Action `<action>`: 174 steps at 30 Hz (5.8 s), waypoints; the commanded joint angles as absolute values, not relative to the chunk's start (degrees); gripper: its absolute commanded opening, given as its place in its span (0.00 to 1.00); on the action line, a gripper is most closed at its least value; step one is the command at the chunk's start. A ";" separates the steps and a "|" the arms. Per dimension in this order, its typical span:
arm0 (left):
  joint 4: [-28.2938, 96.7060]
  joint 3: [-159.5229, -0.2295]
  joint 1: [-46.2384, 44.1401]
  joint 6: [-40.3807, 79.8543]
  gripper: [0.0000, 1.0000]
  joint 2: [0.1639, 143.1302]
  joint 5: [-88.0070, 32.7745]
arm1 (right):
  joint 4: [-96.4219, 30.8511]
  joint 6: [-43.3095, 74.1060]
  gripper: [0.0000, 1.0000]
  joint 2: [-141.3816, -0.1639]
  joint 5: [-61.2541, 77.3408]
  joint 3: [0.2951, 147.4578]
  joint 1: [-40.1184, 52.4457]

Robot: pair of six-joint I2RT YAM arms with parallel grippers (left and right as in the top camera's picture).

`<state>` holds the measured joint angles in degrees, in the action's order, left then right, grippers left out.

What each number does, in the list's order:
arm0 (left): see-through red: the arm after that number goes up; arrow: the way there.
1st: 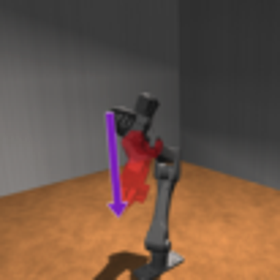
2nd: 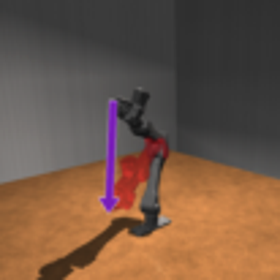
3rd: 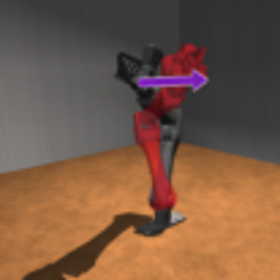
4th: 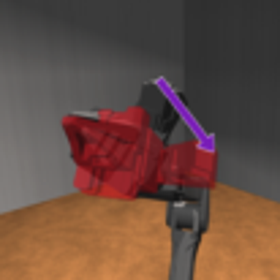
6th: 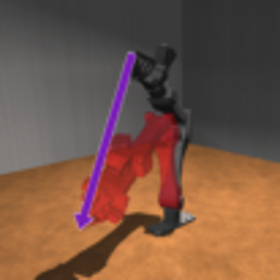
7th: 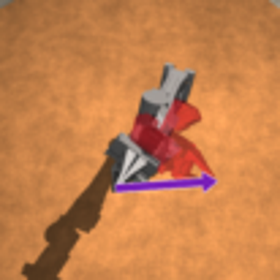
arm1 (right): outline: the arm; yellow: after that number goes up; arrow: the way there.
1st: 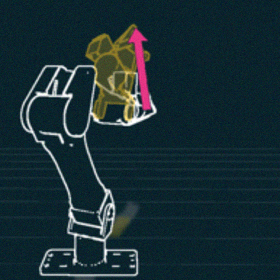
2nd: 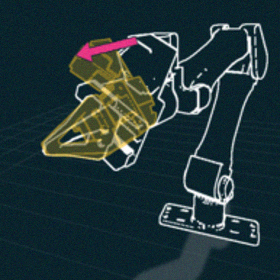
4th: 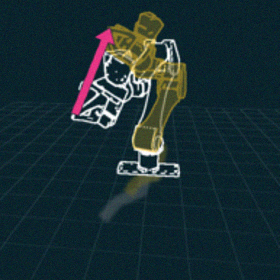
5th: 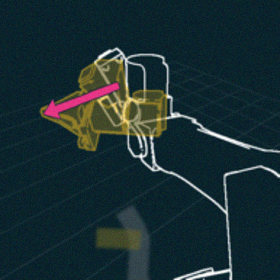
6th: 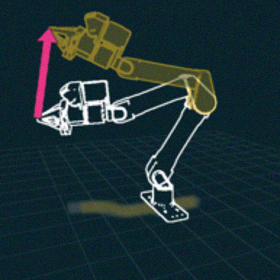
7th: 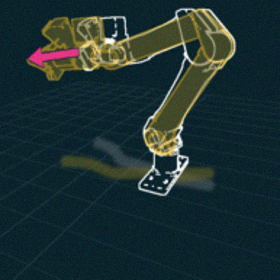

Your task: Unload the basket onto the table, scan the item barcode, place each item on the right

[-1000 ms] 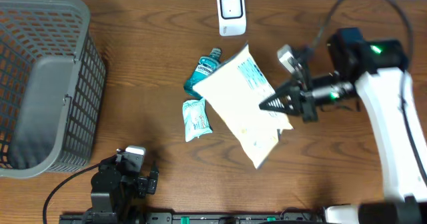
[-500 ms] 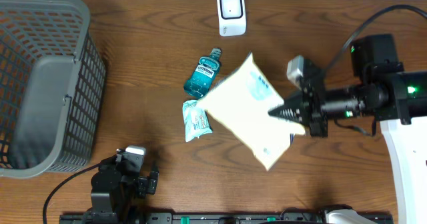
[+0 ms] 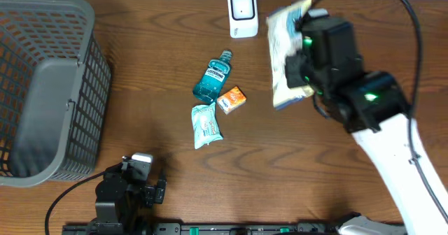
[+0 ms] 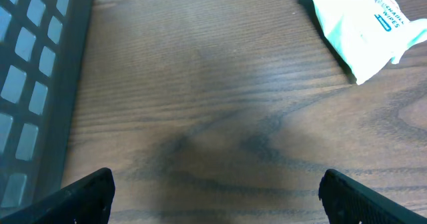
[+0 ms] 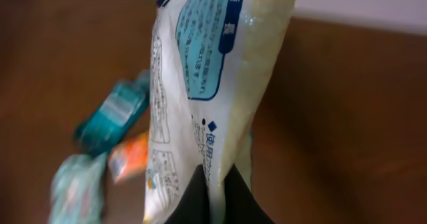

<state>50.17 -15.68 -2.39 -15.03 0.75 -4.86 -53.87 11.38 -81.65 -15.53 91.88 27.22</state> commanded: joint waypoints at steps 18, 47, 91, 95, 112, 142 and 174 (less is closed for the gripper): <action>52.03 -15.07 -2.22 -14.92 0.98 0.60 -5.39 | 32.51 -67.29 0.01 -120.53 -25.02 91.29 28.56; 52.03 -15.07 -2.22 -14.92 0.98 0.60 -5.39 | -13.98 -29.34 0.99 -116.46 31.07 91.61 6.87; 52.05 -15.07 -2.22 -14.92 0.98 0.60 -5.39 | 0.38 -8.71 0.01 -134.54 58.39 92.42 5.21; 52.03 -15.07 -2.22 -14.92 0.98 0.60 -5.39 | -5.89 -10.63 0.01 -130.06 52.05 92.42 5.67; 52.03 -15.07 -2.22 -14.92 0.98 0.60 -5.39 | -21.02 -13.21 0.13 -118.83 -19.44 92.42 21.98; 52.03 -15.07 -2.22 -14.92 0.98 0.60 -5.39 | -36.77 -8.38 0.99 -118.76 23.90 92.53 10.24; 52.03 -15.07 -2.22 -14.92 0.98 0.60 -5.39 | -28.69 -13.63 0.28 -140.09 59.16 92.53 2.94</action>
